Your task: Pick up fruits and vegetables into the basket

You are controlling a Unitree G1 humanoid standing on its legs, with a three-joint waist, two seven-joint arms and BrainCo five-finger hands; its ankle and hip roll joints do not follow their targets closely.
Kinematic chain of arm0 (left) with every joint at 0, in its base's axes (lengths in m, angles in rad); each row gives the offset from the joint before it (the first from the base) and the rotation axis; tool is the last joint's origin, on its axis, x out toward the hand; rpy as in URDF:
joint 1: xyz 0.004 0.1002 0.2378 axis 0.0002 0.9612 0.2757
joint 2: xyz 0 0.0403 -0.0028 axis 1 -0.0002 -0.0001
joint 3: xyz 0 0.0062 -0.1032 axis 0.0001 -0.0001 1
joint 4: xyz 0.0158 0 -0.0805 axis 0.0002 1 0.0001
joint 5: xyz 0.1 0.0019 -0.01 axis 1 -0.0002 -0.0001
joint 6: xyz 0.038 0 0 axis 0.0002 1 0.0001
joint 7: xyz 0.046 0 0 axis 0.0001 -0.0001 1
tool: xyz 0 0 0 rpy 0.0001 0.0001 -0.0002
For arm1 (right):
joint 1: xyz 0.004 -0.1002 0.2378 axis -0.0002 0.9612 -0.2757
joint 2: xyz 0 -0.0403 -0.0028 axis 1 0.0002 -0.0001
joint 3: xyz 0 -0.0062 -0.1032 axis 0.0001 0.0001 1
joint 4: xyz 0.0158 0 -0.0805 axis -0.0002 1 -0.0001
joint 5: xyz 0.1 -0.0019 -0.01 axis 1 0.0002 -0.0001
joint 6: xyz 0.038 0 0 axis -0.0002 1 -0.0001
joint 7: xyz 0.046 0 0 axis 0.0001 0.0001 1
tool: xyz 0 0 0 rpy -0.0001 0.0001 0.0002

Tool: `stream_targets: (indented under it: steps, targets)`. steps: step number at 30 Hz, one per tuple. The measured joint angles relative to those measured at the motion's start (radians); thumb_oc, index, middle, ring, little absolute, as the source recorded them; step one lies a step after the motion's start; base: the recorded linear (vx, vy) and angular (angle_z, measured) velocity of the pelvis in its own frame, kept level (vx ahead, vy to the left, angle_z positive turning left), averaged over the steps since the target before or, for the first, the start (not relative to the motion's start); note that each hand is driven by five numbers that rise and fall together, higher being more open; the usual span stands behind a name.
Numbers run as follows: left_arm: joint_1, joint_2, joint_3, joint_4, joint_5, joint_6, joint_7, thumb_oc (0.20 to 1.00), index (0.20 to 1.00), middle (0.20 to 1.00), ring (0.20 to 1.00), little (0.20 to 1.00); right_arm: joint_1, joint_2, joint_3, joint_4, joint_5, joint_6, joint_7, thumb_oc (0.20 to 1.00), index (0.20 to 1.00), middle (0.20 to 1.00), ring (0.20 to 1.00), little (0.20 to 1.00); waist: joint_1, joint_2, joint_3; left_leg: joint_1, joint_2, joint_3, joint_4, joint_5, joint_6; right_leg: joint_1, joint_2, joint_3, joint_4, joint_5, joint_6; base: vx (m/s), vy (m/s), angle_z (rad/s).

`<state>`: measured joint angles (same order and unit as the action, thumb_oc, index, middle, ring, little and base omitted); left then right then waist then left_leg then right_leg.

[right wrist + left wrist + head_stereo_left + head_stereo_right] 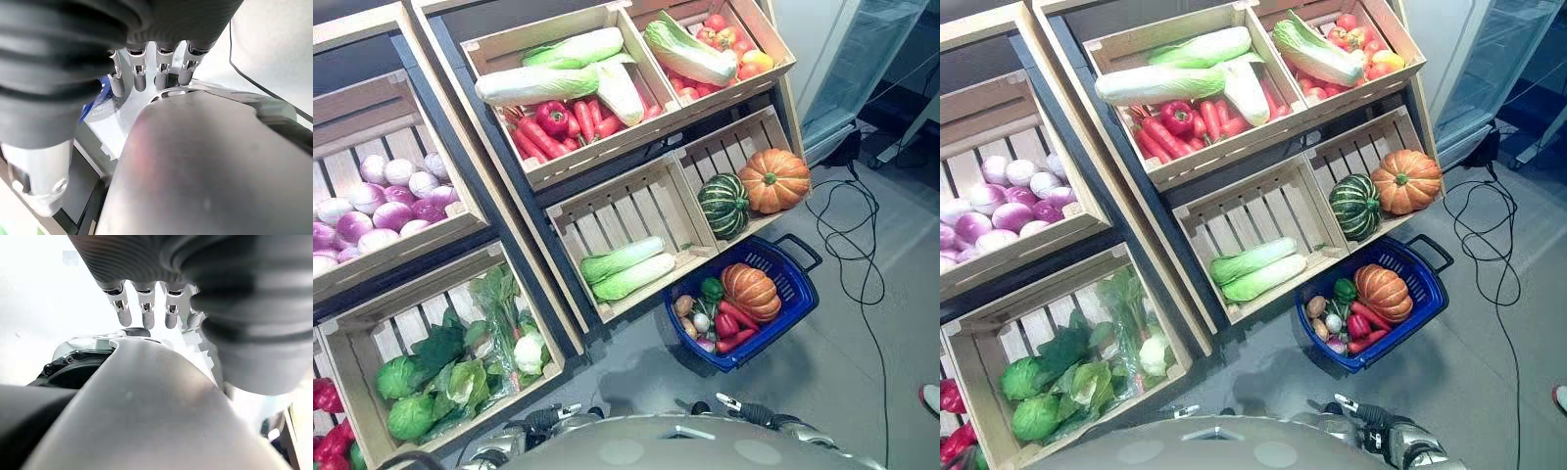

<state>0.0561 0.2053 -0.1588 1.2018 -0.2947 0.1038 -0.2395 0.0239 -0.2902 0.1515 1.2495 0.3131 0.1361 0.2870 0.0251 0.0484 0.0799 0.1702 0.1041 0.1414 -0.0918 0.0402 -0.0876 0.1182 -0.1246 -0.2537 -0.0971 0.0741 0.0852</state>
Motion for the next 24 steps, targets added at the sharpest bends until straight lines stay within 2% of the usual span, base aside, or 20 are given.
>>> stream_targets:
  steps: [10, 24]
  targets:
    - [0.001, -0.001, -0.002, 0.0, 0.018, -0.041, 0.02, 1.0, 1.0, 1.0, 1.0, 1.0, 0.001, 0.0, 0.0, 0.0, -0.001, 0.0, 0.0, 1.0, 1.0, 1.0, 1.0, 1.0, 0.001, 0.0, 0.0, -0.001, 0.0, -0.004, 0.0, 0.001, 0.001, 0.001, 0.0, -0.003, 0.0, 0.0, 0.0, 0.01, -0.005, 0.01]
    - [0.002, -0.001, -0.004, -0.002, 0.036, -0.047, 0.019, 1.0, 1.0, 1.0, 1.0, 1.0, 0.001, 0.0, 0.001, 0.002, -0.001, -0.005, 0.0, 1.0, 1.0, 1.0, 1.0, 1.0, 0.0, 0.0, 0.0, -0.004, 0.0, -0.005, -0.001, 0.001, 0.001, -0.001, -0.001, -0.004, 0.0, 0.0, 0.0, 0.0, 0.0, 0.0]
